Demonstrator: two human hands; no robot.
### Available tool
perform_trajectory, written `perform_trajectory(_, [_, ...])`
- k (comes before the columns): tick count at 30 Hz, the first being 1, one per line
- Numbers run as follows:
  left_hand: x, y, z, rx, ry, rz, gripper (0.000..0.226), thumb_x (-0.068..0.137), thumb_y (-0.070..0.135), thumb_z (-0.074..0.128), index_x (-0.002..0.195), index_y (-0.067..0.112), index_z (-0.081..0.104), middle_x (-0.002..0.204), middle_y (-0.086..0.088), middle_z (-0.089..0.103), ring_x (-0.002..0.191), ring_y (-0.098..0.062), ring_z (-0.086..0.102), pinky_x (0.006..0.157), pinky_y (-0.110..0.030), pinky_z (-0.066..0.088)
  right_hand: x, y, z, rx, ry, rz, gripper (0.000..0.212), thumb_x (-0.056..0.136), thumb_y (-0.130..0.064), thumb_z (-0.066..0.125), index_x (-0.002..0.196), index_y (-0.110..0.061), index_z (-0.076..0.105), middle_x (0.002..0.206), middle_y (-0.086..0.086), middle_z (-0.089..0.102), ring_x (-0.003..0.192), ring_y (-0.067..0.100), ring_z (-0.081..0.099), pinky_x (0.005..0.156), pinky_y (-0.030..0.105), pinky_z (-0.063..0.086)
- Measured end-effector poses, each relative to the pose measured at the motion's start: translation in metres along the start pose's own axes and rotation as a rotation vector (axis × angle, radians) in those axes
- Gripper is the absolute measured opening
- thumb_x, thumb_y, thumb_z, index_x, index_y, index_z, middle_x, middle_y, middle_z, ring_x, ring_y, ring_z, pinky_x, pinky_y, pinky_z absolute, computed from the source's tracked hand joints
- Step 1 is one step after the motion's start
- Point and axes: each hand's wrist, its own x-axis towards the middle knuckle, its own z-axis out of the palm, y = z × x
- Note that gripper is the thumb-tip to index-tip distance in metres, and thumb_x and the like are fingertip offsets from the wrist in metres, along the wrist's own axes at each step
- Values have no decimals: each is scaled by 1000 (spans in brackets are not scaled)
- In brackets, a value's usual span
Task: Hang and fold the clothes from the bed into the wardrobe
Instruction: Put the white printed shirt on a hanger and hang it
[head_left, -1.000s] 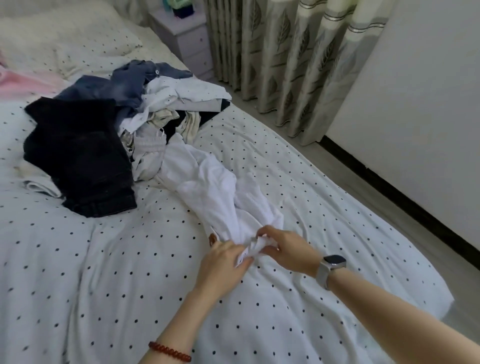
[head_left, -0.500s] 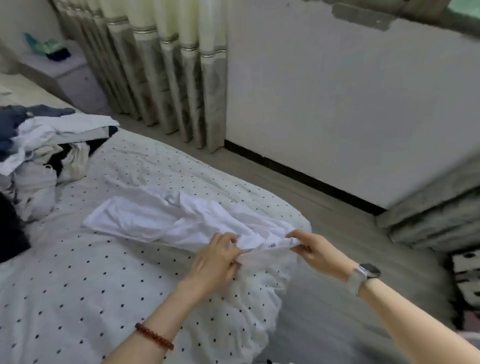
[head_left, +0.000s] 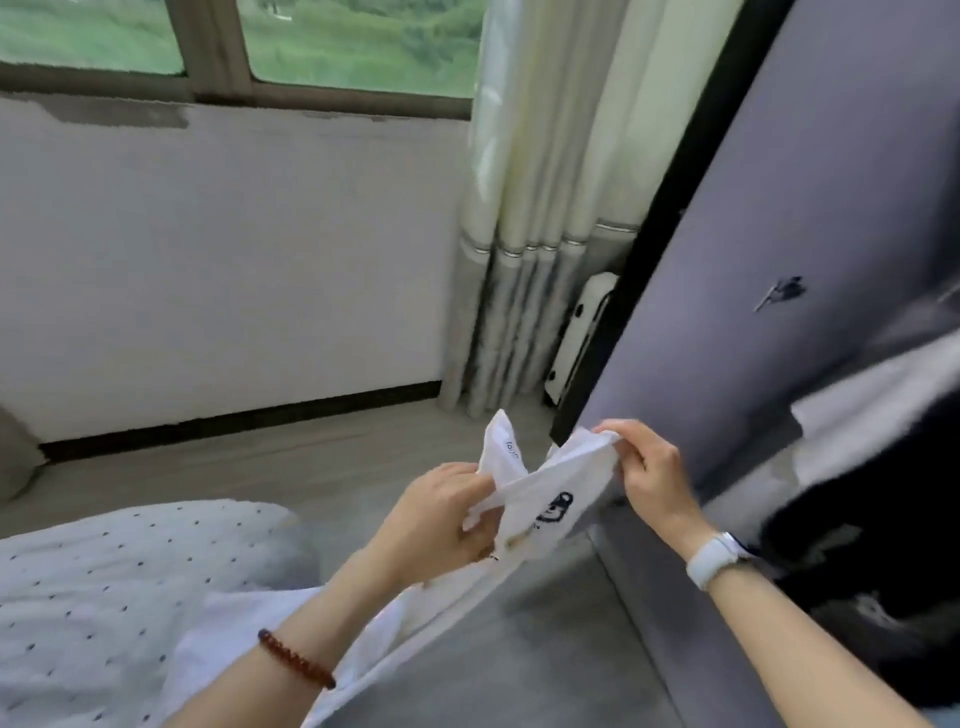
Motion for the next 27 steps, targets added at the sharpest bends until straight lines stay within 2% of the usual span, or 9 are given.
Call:
perform_trajectory(2, [35, 20, 22, 112, -11, 91, 19, 81, 29, 48, 69, 19, 37, 51, 2, 47, 49, -24, 44, 47, -22, 28, -2, 19, -41, -38, 112, 87, 20, 88, 2, 47, 93, -3, 65, 77, -11, 59, 63, 7, 53, 64, 7, 42])
perform_trajectory(6, [97, 48, 43, 359, -275, 18, 35, 93, 51, 44, 97, 17, 50, 76, -4, 58, 79, -30, 57, 60, -30, 29, -6, 49, -109, -125, 294, 156, 25, 86, -9, 39, 94, -7, 62, 66, -8, 56, 58, 23, 56, 63, 32, 48])
perform_trajectory(12, [146, 35, 79, 431, -272, 340, 35, 78, 47, 42, 58, 19, 51, 51, 9, 53, 48, -19, 54, 63, -20, 35, -25, 97, -173, -203, 488, 219, 25, 90, -4, 38, 102, -3, 60, 96, 1, 54, 80, 31, 59, 75, 50, 51])
perform_trajectory(14, [169, 42, 90, 431, -282, 374, 34, 78, 46, 42, 59, 22, 57, 54, 11, 53, 52, -15, 55, 68, -22, 28, -29, 106, -196, -198, 485, 274, 25, 94, 3, 38, 102, -8, 59, 93, -4, 50, 81, 20, 55, 77, 47, 52])
perform_trajectory(16, [185, 46, 101, 364, -258, 374, 35, 81, 45, 45, 62, 21, 61, 63, 9, 54, 61, -17, 57, 71, -26, 35, -31, 111, -215, -166, 353, 360, 34, 96, 1, 36, 112, -19, 58, 94, -12, 45, 83, 9, 51, 82, 36, 52])
perform_trajectory(19, [207, 59, 121, 128, -258, 235, 19, 87, 25, 63, 80, 9, 68, 100, -7, 56, 92, -31, 54, 77, -39, 47, -39, 123, -236, -317, 51, 507, 40, 98, -6, 34, 120, -33, 53, 92, -11, 39, 79, 5, 46, 83, 25, 45])
perform_trajectory(21, [224, 74, 134, 29, -297, 72, 15, 92, 19, 57, 92, 7, 65, 126, -14, 46, 112, -35, 46, 88, -37, 42, -43, 131, -245, -356, 43, 636, 29, 97, -9, 36, 105, -28, 56, 93, -2, 41, 78, 11, 50, 70, 21, 48])
perform_trajectory(24, [247, 93, 147, -103, -345, -123, 19, 99, 25, 40, 87, 13, 48, 98, -11, 57, 89, -34, 52, 69, -34, 40, -44, 136, -248, -384, 215, 770, 15, 96, -12, 39, 94, -20, 51, 93, 5, 48, 70, 19, 57, 52, 16, 46])
perform_trajectory(27, [275, 108, 156, -224, -345, -148, 23, 101, 26, 36, 98, 10, 52, 82, -6, 54, 81, -30, 51, 63, -31, 35, -37, 140, -246, -423, 423, 808, 8, 93, -12, 45, 92, -18, 50, 84, 3, 55, 75, 22, 57, 66, 32, 50])
